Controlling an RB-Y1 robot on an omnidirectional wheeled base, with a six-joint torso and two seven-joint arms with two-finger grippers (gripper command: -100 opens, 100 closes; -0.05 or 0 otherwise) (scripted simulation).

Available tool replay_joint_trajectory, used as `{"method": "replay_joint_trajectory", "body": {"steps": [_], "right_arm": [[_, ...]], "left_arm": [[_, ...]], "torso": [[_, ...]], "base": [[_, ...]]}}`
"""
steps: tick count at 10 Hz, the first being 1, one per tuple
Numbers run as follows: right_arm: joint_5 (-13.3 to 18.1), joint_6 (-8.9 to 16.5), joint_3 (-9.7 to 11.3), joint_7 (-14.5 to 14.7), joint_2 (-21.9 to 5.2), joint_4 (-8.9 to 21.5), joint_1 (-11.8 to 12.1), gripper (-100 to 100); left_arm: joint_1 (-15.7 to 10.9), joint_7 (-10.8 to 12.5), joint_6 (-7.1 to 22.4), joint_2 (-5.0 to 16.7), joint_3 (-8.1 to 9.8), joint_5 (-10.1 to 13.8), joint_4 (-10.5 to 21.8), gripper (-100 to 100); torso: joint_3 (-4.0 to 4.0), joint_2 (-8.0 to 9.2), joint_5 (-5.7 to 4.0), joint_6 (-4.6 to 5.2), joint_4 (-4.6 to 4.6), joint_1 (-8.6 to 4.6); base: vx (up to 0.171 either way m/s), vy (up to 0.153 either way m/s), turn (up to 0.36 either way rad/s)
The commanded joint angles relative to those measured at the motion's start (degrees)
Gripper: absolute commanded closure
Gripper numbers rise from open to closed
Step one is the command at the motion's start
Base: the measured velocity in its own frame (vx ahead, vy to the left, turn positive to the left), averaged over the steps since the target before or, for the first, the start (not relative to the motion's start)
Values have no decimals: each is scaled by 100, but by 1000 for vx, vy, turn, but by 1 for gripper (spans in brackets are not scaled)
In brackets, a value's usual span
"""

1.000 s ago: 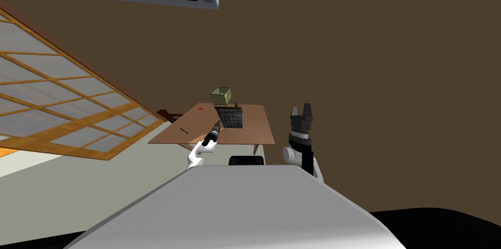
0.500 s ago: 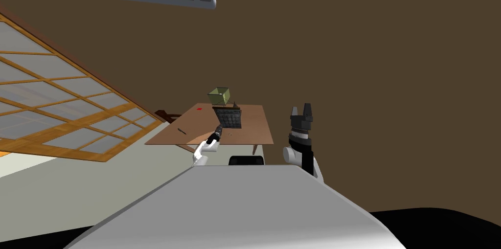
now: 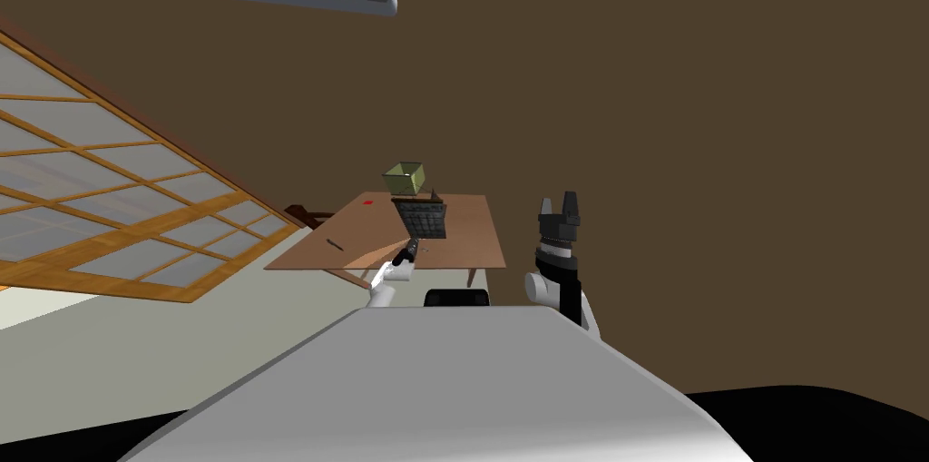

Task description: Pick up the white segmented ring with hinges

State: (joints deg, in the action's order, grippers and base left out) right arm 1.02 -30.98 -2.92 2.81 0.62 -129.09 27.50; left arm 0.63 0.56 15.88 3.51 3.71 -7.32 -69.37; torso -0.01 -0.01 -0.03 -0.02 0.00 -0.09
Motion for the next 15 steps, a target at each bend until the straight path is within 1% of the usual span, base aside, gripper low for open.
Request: {"method": "replay_joint_trajectory", "body": {"steps": [1, 3, 4, 5, 6, 9, 10, 11, 15], "right_arm": [[0, 0, 0, 0, 0, 0, 0, 0], [0, 0, 0, 0, 0, 0, 0, 0], [0, 0, 0, 0, 0, 0, 0, 0], [0, 0, 0, 0, 0, 0, 0, 0], [0, 0, 0, 0, 0, 0, 0, 0], [0, 0, -1, 0, -1, 0, 2, 0], [0, 0, -1, 0, 0, 0, 1, 0], [0, 0, 0, 0, 0, 0, 0, 0], [0, 0, 0, 0, 0, 0, 0, 0]], "left_arm": [[-34, -27, 112, -244, 32, -55, 158, -100], [-36, -39, 199, -474, 44, -66, 292, -100], [-9, -37, 196, -415, 29, -64, 179, -100], [4, -43, 236, -427, 21, -60, 154, 0], [161, -51, 126, -426, -14, -49, 114, -100], [478, -70, -85, -428, -86, -26, 29, -100], [401, -64, -51, -437, -60, -44, 72, -100], [411, -66, -64, -437, -63, -42, 66, 100], [415, -51, -52, -442, -55, -34, 71, 100]], "torso": [[0, 0, 0, 0, 0, 0], [0, 1, 0, 0, 0, 1], [2, 3, 0, -1, 1, 3], [2, 3, 0, -1, 1, 7], [2, 3, 1, -1, 1, 9], [-25, -44, 3, -2, -9, 17], [-22, -36, 2, -2, -9, 15], [-6, -9, 2, -1, -2, 12], [5, 7, -3, 6, 4, 6]], "base": [[4, -18, -8], [3, -12, -6], [0, 0, 0], [0, 0, 0], [59, -4, -9], [123, 13, -10], [-6, 6, -18], [0, 0, 0], [0, 0, 0]]}}
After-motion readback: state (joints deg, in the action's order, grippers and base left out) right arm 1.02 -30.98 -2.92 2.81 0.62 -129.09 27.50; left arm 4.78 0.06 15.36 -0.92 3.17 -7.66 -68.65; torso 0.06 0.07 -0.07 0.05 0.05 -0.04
